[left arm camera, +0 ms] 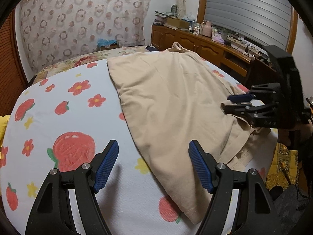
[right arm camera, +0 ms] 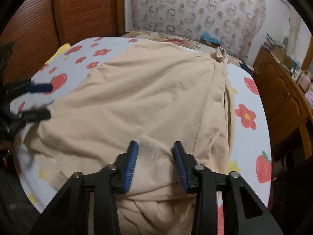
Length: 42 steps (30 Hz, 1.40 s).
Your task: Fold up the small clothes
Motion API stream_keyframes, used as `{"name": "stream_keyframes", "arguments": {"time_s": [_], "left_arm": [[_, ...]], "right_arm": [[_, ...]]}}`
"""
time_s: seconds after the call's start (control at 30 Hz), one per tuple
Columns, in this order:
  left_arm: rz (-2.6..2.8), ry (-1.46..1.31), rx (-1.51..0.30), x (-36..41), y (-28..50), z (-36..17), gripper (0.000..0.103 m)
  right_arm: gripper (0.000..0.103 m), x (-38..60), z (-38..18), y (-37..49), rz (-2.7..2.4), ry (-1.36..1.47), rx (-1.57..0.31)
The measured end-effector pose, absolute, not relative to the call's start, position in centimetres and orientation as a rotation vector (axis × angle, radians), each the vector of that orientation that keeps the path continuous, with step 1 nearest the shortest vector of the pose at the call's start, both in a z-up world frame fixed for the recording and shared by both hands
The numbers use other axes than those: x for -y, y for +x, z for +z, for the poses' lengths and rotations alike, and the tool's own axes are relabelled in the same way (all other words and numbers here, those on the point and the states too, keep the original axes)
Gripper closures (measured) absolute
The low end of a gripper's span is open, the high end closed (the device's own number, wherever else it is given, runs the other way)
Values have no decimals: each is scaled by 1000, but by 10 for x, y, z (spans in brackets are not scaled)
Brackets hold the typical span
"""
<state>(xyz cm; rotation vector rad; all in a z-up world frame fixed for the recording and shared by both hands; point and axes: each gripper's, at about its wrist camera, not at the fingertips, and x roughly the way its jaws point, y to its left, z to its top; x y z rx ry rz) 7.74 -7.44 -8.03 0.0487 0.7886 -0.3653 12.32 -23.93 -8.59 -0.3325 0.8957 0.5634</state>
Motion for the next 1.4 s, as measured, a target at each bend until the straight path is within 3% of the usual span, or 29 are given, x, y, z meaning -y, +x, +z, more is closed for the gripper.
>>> {"name": "stream_keyframes", "arguments": {"time_s": [0.07,0.13,0.9,1.03,1.1,1.13,1.17,1.4], "left_arm": [[-366,48,-790,75,77,-80,28],[-368,46,-790,75,78,-80,28],[-381,52,-784,77,73,-77,28],[-379,51,-782,76,72,-77,28],[-383,51,-782,76,72,-77,28],[-385,50,-783,75,71,-76,28],[-387,50,-783,74,71,-76,28],[-389,57,-806,74,66,-80,28]], "right_arm": [[97,239,-80,114,571,-344,-895],[99,246,-76,107,557,-360,-873],[100,304,-28,34,428,-348,-859],[95,308,-15,27,418,-325,-815],[78,307,-12,27,420,-306,-794],[63,306,-13,28,418,-299,-788],[58,304,-15,30,417,-291,-785],[58,291,-48,53,409,-229,-834]]}}
